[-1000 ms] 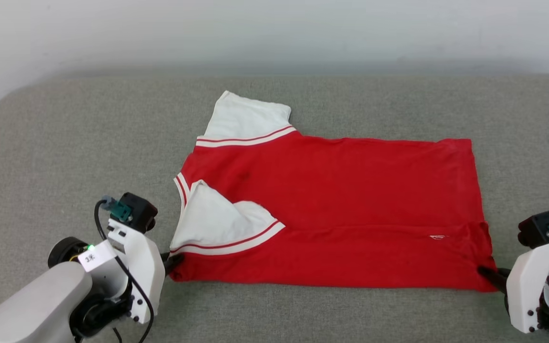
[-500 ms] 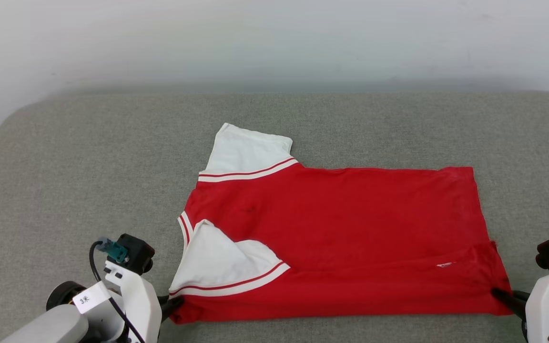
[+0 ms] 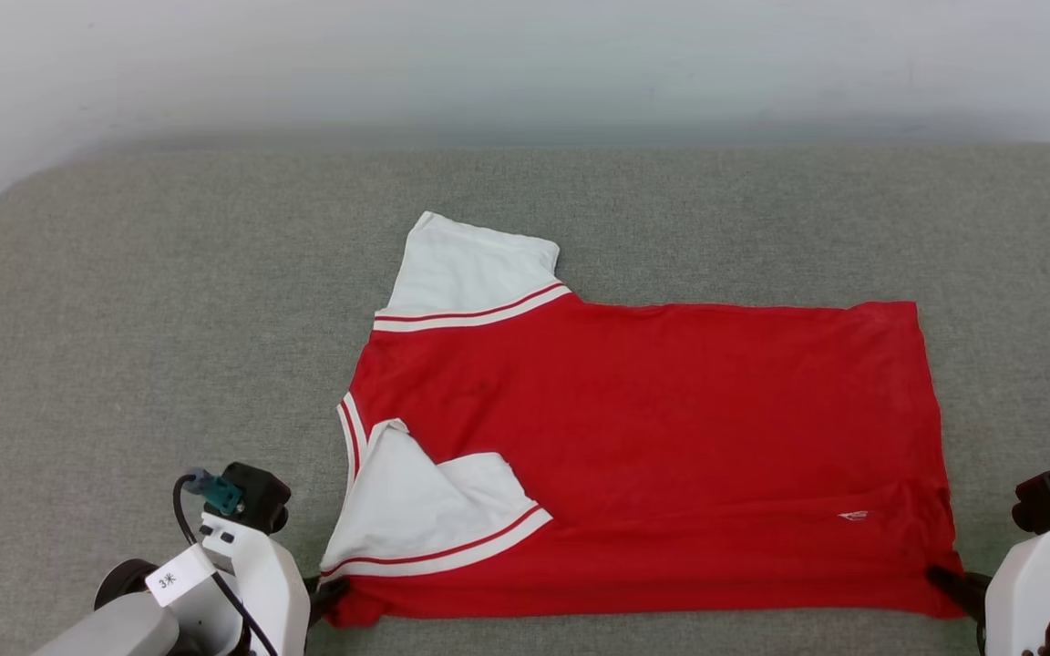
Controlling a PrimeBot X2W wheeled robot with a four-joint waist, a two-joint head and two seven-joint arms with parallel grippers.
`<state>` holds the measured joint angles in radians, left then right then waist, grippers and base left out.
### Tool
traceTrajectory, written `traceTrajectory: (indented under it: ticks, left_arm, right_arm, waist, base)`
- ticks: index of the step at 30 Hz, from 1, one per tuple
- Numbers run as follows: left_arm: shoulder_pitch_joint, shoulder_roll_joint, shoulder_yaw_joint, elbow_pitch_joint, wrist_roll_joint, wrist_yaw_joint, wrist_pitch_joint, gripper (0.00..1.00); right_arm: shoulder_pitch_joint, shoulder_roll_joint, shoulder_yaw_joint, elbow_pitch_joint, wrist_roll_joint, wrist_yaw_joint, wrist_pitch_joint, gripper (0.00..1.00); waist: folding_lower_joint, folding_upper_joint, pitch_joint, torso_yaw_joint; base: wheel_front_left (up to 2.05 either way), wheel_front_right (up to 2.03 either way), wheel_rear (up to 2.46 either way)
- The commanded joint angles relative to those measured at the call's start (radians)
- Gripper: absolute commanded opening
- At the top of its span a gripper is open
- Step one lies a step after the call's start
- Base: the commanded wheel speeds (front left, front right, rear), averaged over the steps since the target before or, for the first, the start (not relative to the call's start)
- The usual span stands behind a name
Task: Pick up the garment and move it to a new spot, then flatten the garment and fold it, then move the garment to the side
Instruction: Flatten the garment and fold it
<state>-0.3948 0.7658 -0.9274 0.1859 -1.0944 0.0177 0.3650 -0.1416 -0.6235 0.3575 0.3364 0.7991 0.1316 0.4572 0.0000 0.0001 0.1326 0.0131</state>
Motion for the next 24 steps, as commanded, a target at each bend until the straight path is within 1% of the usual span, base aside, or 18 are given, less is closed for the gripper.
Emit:
traceTrajectory:
  ticks: [1, 4, 6, 9, 12, 15, 18, 19, 20, 24]
  left_arm:
    - [-0.005, -0.001, 0.009, 0.012, 0.009, 0.001, -0.018, 1.0]
    - [-0.007, 0.0, 0.027, 0.01, 0.001, 0.006, -0.05, 1.0]
    - [-0.013, 0.011, 0.039, 0.004, 0.012, 0.012, -0.07, 1.0]
    - [-0.026, 0.027, 0.06, -0.017, 0.02, 0.02, -0.097, 1.0]
    - [-0.045, 0.039, 0.092, -0.032, 0.035, 0.037, -0.147, 1.0]
    - [-0.076, 0.042, 0.122, -0.031, 0.07, 0.057, -0.207, 1.0]
    - [-0.117, 0.026, 0.141, -0.021, 0.102, 0.07, -0.251, 1.0]
    - [-0.135, 0.021, 0.147, -0.016, 0.111, 0.07, -0.263, 1.0]
    - [-0.135, 0.021, 0.147, -0.016, 0.111, 0.07, -0.263, 1.0]
    - [-0.217, 0.001, 0.161, 0.015, 0.155, 0.065, -0.295, 1.0]
  right_arm:
    - [-0.004, 0.007, 0.001, 0.011, -0.014, -0.002, -0.024, 1.0]
    - [-0.001, 0.013, -0.015, -0.005, -0.013, -0.002, -0.078, 1.0]
    - [0.007, 0.012, -0.025, -0.023, -0.028, -0.001, -0.122, 1.0]
    - [0.014, 0.022, -0.061, -0.052, -0.063, -0.001, -0.203, 1.0]
    - [0.015, 0.044, -0.113, -0.08, -0.116, -0.001, -0.284, 1.0]
    - [0.014, 0.085, -0.173, -0.118, -0.184, -0.001, -0.358, 1.0]
    - [0.021, 0.135, -0.234, -0.174, -0.254, -0.001, -0.417, 1.0]
    - [0.026, 0.154, -0.255, -0.194, -0.277, -0.001, -0.435, 1.0]
    - [0.026, 0.154, -0.255, -0.194, -0.277, -0.001, -0.435, 1.0]
    - [0.046, 0.234, -0.328, -0.285, -0.366, -0.001, -0.488, 1.0]
  waist:
    - [0.0, -0.0001, -0.013, -0.002]
    - [0.0, -0.0001, -0.033, -0.005]
    - [0.0, -0.0001, -0.048, -0.006]
    - [0.0, -0.0001, -0.067, -0.011]
    - [0.0, -0.0001, -0.079, -0.018]
    - [0.0, -0.0001, -0.082, -0.028]
    - [0.0, -0.0001, -0.075, -0.039]
    - [0.0, -0.0001, -0.069, -0.043]
    - [0.0, -0.0001, -0.069, -0.043]
    - [0.0, -0.0001, -0.036, -0.059]
  base:
    - [0.0, 0.0, 0.0]
    - [0.0, 0.0, 0.0]
    - [0.0, 0.0, 0.0]
    - [0.0, 0.0, 0.0]
    - [0.0, 0.0, 0.0]
    - [0.0, 0.0, 0.0]
    - [0.0, 0.0, 0.0]
    - [0.0, 0.0, 0.0]
    - [0.0, 0.0, 0.0]
    - [0.0, 0.0, 0.0]
